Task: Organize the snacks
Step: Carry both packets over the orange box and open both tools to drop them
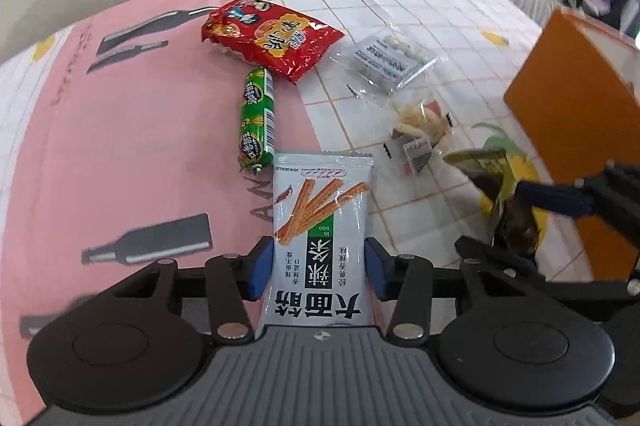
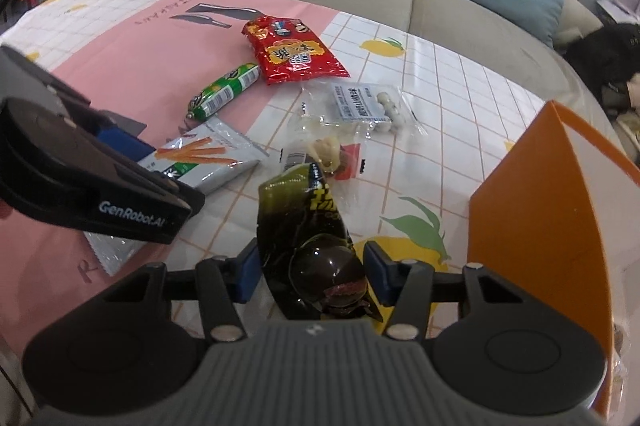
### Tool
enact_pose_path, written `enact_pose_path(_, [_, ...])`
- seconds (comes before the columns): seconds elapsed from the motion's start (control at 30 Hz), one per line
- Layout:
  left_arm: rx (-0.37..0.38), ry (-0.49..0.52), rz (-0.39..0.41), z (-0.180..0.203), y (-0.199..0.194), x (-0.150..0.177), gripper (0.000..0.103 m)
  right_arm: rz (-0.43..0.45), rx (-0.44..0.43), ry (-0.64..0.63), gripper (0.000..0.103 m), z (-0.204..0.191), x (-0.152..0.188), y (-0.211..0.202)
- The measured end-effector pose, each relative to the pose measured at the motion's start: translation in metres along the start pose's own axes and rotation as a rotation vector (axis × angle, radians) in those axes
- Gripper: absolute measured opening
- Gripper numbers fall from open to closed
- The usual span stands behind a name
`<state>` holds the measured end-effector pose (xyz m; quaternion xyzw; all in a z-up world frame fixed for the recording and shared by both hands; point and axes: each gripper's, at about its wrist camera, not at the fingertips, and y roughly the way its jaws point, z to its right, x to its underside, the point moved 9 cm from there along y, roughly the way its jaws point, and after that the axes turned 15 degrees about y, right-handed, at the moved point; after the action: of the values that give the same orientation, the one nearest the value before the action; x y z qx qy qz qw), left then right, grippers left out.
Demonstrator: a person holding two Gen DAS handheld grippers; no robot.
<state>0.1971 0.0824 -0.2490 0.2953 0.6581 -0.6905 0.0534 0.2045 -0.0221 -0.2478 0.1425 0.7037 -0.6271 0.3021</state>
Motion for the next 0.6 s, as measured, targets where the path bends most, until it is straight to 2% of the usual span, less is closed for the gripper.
enact_pose_path(0.23, [0.037,-0.103,0.061,-0.003,-0.022,-0.010,0.054,-0.030,-0.042,0.099,0.052,0.007,-0.006,-0.014])
enact_pose_path(0.6, [0.112,-0.178,0.162,0.010,-0.076,-0.029,0.054,-0.009,-0.112,0.224,0.052,0.018,-0.028,-0.061])
